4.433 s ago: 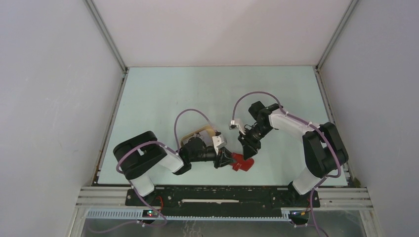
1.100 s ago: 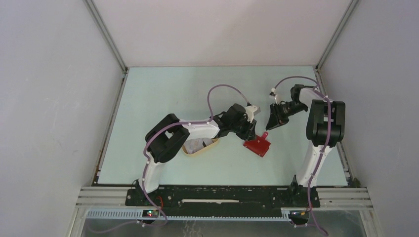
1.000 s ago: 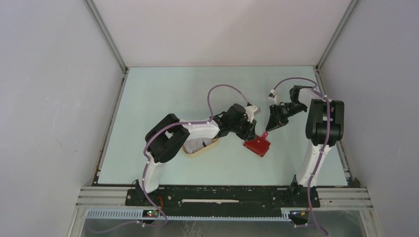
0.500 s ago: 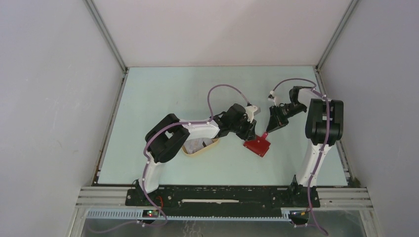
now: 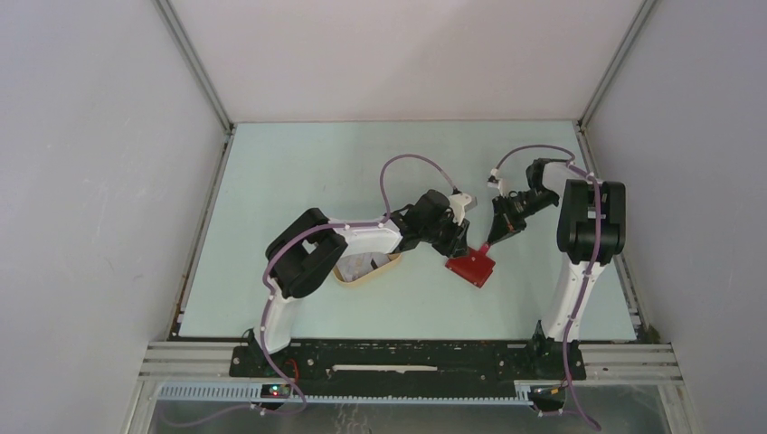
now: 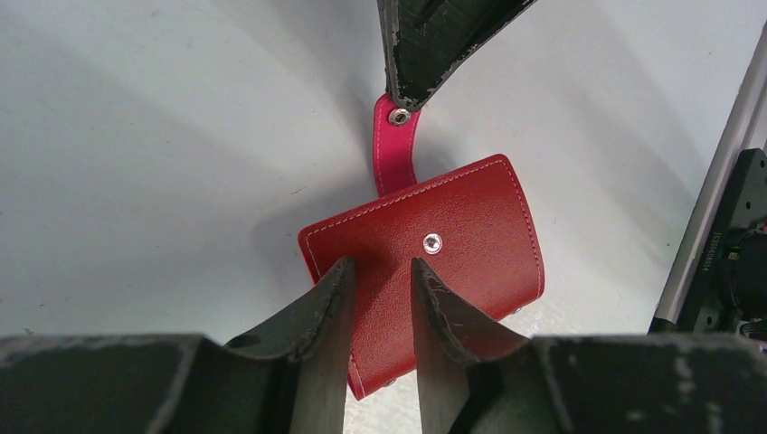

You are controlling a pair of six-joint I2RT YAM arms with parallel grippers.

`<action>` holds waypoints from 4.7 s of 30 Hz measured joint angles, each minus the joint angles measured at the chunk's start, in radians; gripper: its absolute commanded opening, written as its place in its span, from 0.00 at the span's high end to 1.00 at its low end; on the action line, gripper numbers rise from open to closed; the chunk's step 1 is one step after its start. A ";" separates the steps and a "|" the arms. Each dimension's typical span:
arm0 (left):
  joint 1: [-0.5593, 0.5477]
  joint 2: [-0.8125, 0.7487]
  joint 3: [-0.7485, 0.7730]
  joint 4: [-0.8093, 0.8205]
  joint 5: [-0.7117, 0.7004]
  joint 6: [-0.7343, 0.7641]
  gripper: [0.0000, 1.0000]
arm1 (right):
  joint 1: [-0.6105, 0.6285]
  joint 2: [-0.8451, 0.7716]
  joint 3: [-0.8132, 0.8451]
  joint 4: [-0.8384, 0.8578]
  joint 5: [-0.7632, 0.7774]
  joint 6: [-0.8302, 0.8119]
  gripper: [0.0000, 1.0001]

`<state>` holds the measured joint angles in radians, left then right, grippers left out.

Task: Put the credit cards into the card holder
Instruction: Close the card holder at the center of the board.

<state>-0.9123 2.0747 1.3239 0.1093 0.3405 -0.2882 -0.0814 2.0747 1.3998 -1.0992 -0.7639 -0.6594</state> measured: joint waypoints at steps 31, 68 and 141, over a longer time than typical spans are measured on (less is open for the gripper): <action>0.044 -0.130 -0.176 0.106 -0.013 -0.170 0.59 | 0.206 -0.323 -0.202 0.119 0.139 -0.041 1.00; 0.055 -0.116 -0.320 0.277 -0.034 -0.290 0.59 | 0.299 -0.377 -0.264 0.220 0.232 0.086 1.00; 0.051 -0.109 -0.440 0.536 0.004 -0.510 0.86 | 0.360 -0.417 -0.338 0.202 0.192 -0.008 1.00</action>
<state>-0.8612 1.9656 0.8841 0.6453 0.3443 -0.7979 0.2787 1.6573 1.0618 -0.8970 -0.5716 -0.6678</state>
